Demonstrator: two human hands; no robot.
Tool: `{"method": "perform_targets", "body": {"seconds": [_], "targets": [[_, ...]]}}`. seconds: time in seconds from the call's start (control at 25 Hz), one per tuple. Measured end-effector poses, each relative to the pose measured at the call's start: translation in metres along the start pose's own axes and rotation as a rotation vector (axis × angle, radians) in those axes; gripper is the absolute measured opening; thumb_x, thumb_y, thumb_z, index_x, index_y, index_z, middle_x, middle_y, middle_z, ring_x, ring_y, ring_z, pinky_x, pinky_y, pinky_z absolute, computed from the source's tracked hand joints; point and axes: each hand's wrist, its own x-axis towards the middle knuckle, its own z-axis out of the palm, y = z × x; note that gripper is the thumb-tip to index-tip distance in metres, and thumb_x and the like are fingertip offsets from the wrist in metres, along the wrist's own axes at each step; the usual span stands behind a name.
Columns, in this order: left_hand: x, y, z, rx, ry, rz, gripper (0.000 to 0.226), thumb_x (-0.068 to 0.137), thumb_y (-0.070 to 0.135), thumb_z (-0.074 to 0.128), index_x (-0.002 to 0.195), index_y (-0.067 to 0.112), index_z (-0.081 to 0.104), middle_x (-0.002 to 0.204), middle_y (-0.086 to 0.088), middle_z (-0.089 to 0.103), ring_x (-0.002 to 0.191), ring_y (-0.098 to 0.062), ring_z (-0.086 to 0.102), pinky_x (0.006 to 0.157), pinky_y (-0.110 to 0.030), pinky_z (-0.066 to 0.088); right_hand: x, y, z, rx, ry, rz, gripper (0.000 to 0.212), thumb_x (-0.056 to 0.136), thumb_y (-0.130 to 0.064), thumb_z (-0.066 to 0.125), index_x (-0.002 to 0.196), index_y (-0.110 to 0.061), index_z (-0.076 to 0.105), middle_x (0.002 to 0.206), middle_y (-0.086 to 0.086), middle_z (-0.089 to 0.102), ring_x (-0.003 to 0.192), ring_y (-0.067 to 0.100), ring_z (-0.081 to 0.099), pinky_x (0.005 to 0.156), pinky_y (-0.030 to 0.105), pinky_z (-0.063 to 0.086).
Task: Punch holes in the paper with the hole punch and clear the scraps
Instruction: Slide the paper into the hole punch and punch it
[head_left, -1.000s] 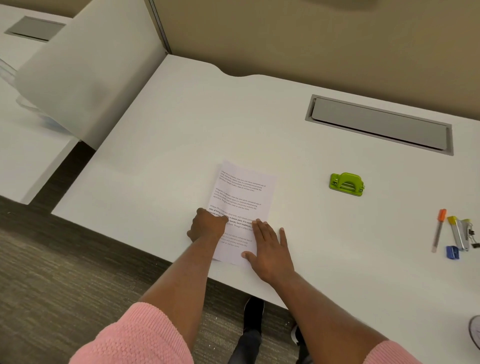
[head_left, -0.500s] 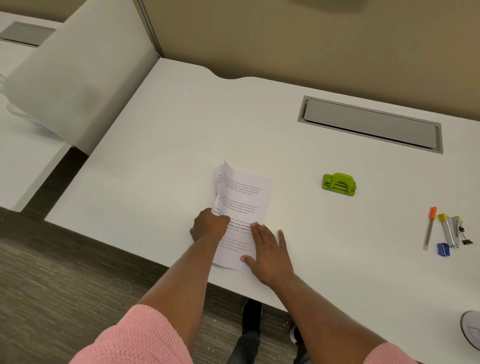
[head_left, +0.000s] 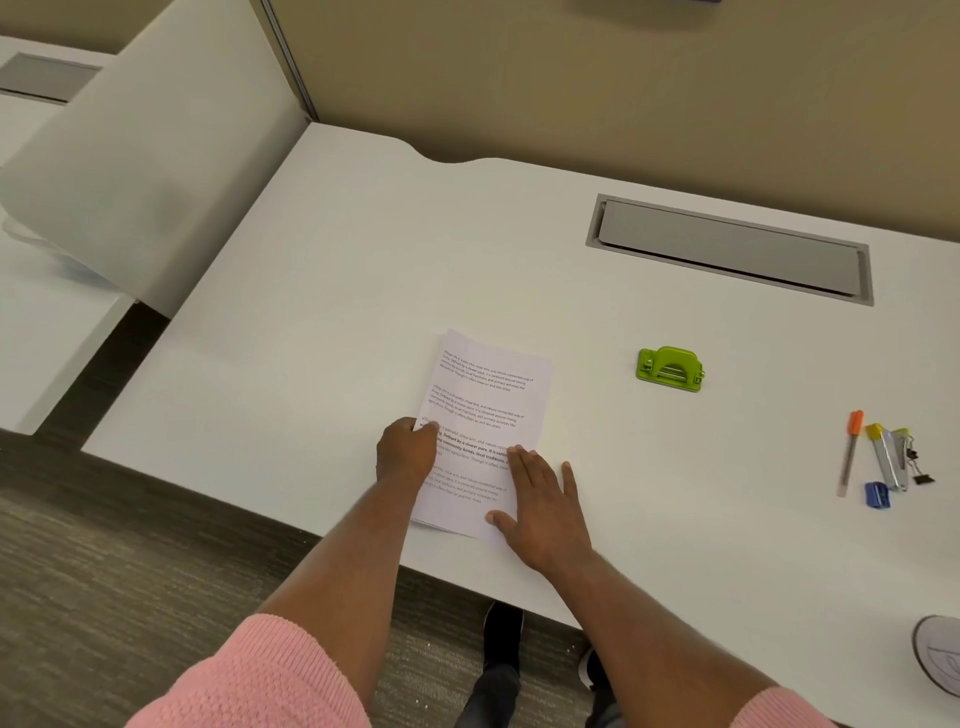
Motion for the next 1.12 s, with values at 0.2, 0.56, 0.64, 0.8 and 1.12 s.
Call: {"method": "perform_targets", "body": {"seconds": [0.2, 0.56, 0.64, 0.8, 1.12], "targets": [[0.001, -0.004, 0.006, 0.122, 0.000, 0.089, 0.029, 0.095, 0.021, 0.059, 0.068, 0.015, 0.050, 0.066, 0.001, 0.054, 0.070, -0.026, 0.050, 0.063, -0.029, 0.037, -0.003, 0.010, -0.005, 0.072, 0.111, 0.034, 0.076, 0.095, -0.055, 0.047, 0.158, -0.021, 0.021, 0.163, -0.002, 0.030, 0.149, 0.015, 0.026, 0.125, 0.045, 0.006], [-0.003, 0.003, 0.036, 0.304, -0.265, 0.246, 0.015, 0.095, 0.020, 0.052, 0.086, 0.020, 0.064, 0.085, 0.000, 0.066, 0.084, -0.028, 0.060, 0.076, -0.034, 0.048, 0.015, 0.066, -0.036, 0.206, 0.290, 0.332, 0.062, 0.097, -0.029, 0.055, 0.152, -0.011, 0.035, 0.156, 0.008, 0.041, 0.144, 0.025, 0.036, 0.122, 0.046, 0.020], [-0.006, 0.009, 0.046, 0.338, -0.306, 0.277, 0.017, 0.093, 0.018, 0.049, 0.086, 0.018, 0.065, 0.087, -0.002, 0.068, 0.085, -0.030, 0.061, 0.079, -0.037, 0.050, 0.019, 0.080, -0.044, 0.221, 0.275, 0.390, 0.063, 0.096, -0.027, 0.054, 0.153, -0.010, 0.032, 0.157, 0.009, 0.038, 0.145, 0.026, 0.034, 0.121, 0.046, 0.020], [-0.013, 0.026, 0.067, 0.429, -0.384, 0.337, 0.031, 0.094, 0.017, 0.049, 0.064, 0.027, 0.048, 0.068, 0.007, 0.053, 0.072, -0.024, 0.052, 0.069, -0.031, 0.040, 0.023, 0.103, -0.058, 0.283, 0.239, 0.453, 0.063, 0.097, -0.024, 0.052, 0.154, -0.013, 0.029, 0.154, 0.009, 0.042, 0.141, 0.028, 0.038, 0.117, 0.044, 0.027], [-0.018, 0.058, 0.098, 0.520, -0.514, 0.391, 0.032, 0.087, 0.014, 0.037, 0.095, 0.034, 0.061, 0.100, 0.001, 0.071, 0.095, -0.026, 0.065, 0.091, -0.041, 0.052, 0.023, 0.126, -0.069, 0.448, 0.266, 0.540, 0.054, 0.096, -0.016, 0.049, 0.149, -0.017, 0.038, 0.142, 0.006, 0.048, 0.129, 0.028, 0.048, 0.108, 0.044, 0.037]]}}
